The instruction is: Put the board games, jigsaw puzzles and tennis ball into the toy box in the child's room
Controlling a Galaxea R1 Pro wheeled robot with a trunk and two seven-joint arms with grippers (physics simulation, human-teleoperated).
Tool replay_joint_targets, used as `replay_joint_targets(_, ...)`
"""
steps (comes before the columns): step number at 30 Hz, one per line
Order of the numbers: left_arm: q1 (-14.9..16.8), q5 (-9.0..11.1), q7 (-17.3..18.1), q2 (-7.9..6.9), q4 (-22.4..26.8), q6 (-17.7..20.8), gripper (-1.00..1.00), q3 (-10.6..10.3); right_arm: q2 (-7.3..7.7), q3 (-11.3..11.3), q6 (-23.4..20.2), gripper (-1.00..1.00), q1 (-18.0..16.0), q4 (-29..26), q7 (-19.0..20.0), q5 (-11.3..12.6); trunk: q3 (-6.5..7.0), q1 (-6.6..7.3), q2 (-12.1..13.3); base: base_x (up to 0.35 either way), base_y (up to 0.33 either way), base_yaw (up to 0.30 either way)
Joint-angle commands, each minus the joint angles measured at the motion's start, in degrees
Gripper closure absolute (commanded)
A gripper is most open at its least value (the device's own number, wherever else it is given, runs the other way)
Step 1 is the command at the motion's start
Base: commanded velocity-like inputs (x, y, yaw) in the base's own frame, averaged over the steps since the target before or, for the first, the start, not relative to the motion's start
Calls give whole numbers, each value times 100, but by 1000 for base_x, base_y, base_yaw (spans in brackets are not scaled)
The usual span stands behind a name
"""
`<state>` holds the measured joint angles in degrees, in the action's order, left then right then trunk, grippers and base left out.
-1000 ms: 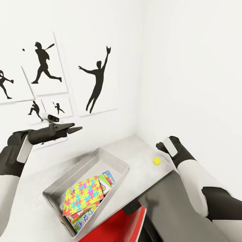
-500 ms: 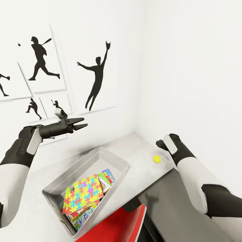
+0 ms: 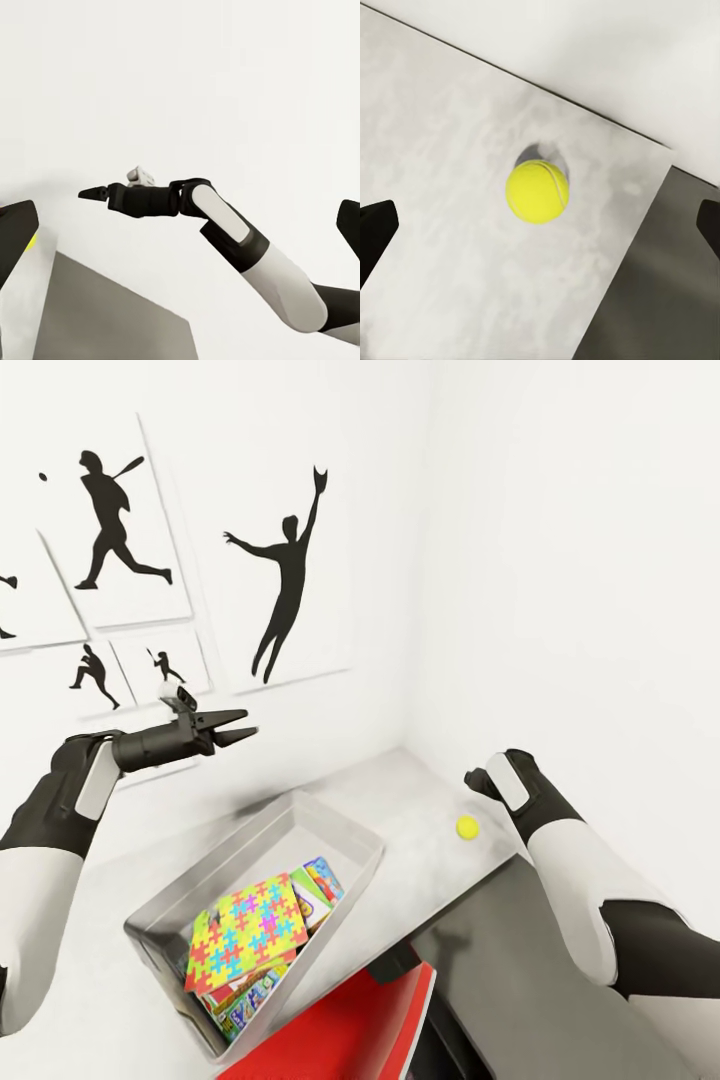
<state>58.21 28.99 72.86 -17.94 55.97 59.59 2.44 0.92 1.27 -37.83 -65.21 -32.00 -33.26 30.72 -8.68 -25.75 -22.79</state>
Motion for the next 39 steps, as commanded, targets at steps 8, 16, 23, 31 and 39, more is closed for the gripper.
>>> replay_joint_targets(8, 6, 18, 44, -76, -6, 41, -100, 3, -4, 3, -41, -100, -17, -83, -44, 65, -87, -3, -13, 0, 0, 0)
replay_joint_targets(16, 6, 19, 60, -157, -2, 41, -100, 9, 4, 3, -292, -100, -18, -292, -43, 65, -161, -3, -13, 0, 0, 0)
replay_joint_targets(23, 6, 20, 76, -195, 35, 41, -100, 18, -3, 5, -381, -100, -23, -511, -47, 67, -226, -3, -13, 0, 0, 0)
replay_joint_targets(31, 6, 19, 132, -207, 45, 41, -100, 24, 2, 5, -477, -100, -143, -575, -41, 89, -301, -3, -13, 0, 0, 0)
replay_joint_targets(39, 6, 26, 140, -227, 141, 41, -100, 36, 9, 6, -494, -100, -253, -579, -46, 111, -375, -3, -13, 0, 0, 0)
